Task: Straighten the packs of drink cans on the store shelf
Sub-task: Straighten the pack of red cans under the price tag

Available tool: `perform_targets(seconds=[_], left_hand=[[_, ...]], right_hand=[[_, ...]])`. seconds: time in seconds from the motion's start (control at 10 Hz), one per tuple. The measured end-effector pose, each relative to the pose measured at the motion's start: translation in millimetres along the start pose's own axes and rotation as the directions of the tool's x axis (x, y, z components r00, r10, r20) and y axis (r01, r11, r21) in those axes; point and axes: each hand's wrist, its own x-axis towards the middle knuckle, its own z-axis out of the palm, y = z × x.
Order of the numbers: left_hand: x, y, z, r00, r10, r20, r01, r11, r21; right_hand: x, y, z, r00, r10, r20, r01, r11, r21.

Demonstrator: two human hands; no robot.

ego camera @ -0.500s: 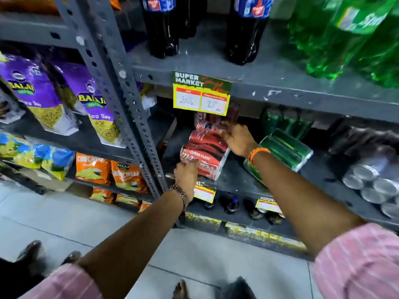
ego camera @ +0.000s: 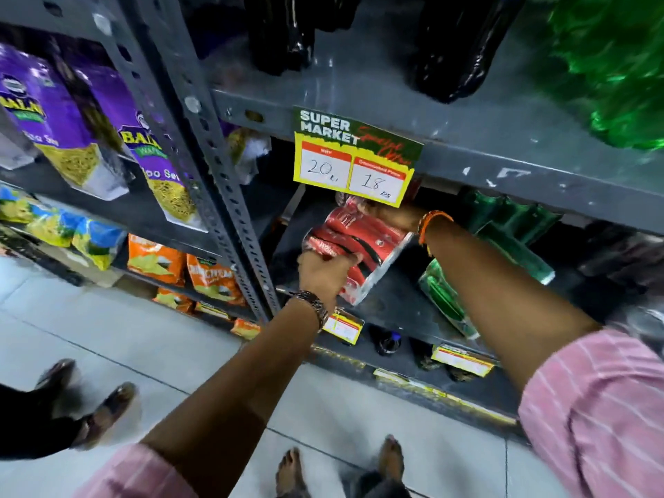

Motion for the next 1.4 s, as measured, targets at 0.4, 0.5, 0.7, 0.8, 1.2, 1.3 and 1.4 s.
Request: perform_targets(seconds=[0.4, 0.5, 0.7, 0.8, 1.2, 1.3, 1.4], left_hand=[[12, 16, -35, 0.827, 0.551, 0.116, -0.489, 0.601, 0.632], [5, 3, -41, 0.768, 0.630, 0.110, -0.555, 0.572, 0.604], [1, -10, -43, 0.845, 0.523, 0.115, -0.448, 0.573, 0.686], [-5, -2, -44, 0.903, 0.422, 0.082, -0.371, 0.665, 0.648], [-11, 36, -37, 0.963, 0.254, 0.086, -0.268, 0.898, 0.348], [-29, 10, -25, 0.994, 0.095, 0.051, -0.100, 0.989, 0.105], [-32, -3, -13, 0.991, 0.024, 0.132, -0.014, 0.997, -0.077]], right_hand=[[-60, 44, 40, 0.940, -0.021, -0.341, 0.165, 0.903, 0.398], [-70, 51, 50, 0.950, -0.003, -0.312, 0.137, 0.903, 0.407], [-86, 59, 65, 0.937, 0.004, -0.350, 0.115, 0.941, 0.318], [-92, 48, 71, 0.908, 0.099, -0.407, 0.085, 0.909, 0.409], [-102, 21, 63, 0.854, 0.133, -0.502, 0.059, 0.936, 0.348], [-96, 20, 58, 0.880, 0.135, -0.455, 0.035, 0.937, 0.347], [-96, 23, 57, 0.890, 0.127, -0.439, 0.033, 0.941, 0.337]])
